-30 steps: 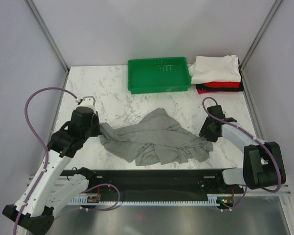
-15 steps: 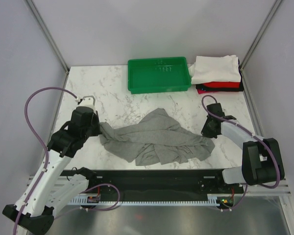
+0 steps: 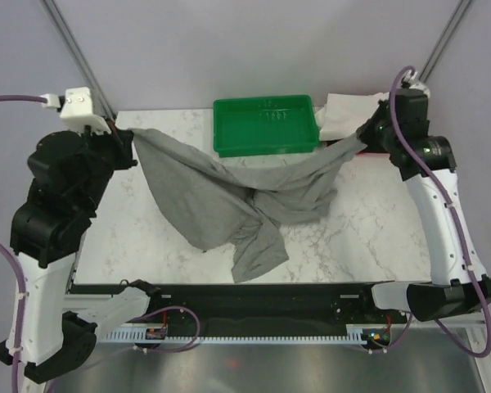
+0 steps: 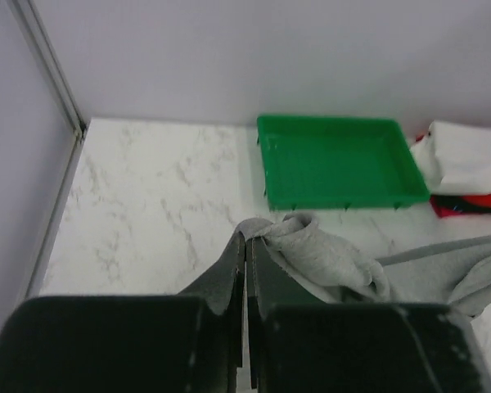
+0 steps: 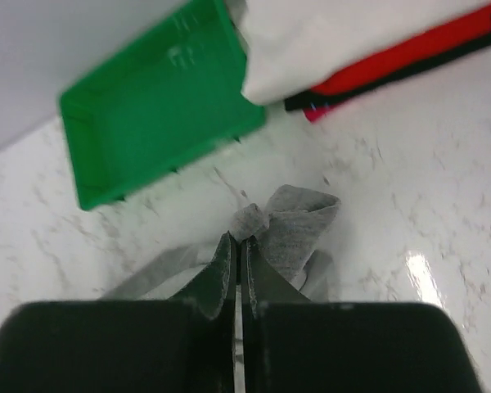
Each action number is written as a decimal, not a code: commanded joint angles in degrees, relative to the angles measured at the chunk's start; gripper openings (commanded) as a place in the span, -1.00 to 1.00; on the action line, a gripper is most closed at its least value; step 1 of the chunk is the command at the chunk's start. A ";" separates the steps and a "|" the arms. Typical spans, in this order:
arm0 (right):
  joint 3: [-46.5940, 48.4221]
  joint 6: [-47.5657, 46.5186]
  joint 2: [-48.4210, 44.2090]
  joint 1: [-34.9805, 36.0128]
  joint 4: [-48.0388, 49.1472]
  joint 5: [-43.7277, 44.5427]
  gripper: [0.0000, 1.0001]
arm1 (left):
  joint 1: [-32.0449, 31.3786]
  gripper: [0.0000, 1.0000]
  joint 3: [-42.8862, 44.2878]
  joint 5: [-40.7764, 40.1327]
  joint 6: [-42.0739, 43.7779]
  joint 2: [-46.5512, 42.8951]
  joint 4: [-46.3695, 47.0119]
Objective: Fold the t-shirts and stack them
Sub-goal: Flatten the tshirt out
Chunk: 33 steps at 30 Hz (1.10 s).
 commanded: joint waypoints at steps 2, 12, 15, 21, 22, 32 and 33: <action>16.67 -3.23 -2.09 -0.19 -7.92 -0.04 -1.00 | 0.26 -0.96 15.66 -1.66 8.18 3.27 2.85; 10.23 -4.56 -14.02 -0.10 -4.42 3.03 -0.94 | 0.26 -0.96 13.61 -3.59 6.70 -3.83 12.77; -0.83 -1.68 -19.21 -0.19 -3.27 0.31 -0.78 | 0.26 -0.96 5.36 -2.29 4.86 -8.76 13.32; -31.58 1.07 -18.81 -0.19 4.70 -6.99 0.06 | 0.26 -0.96 -20.21 4.64 -1.82 -20.01 10.95; -33.45 0.72 -16.79 -0.10 6.29 -7.69 -0.02 | 0.26 -0.96 -23.72 6.15 -3.05 -20.98 10.42; -40.32 -0.52 -15.34 0.16 8.69 -10.23 0.32 | 0.26 -0.96 -44.14 7.93 -7.36 -26.08 7.33; -41.63 0.18 -16.76 0.34 7.99 -10.77 0.28 | 0.26 -0.96 -44.85 7.40 -7.54 -26.87 7.86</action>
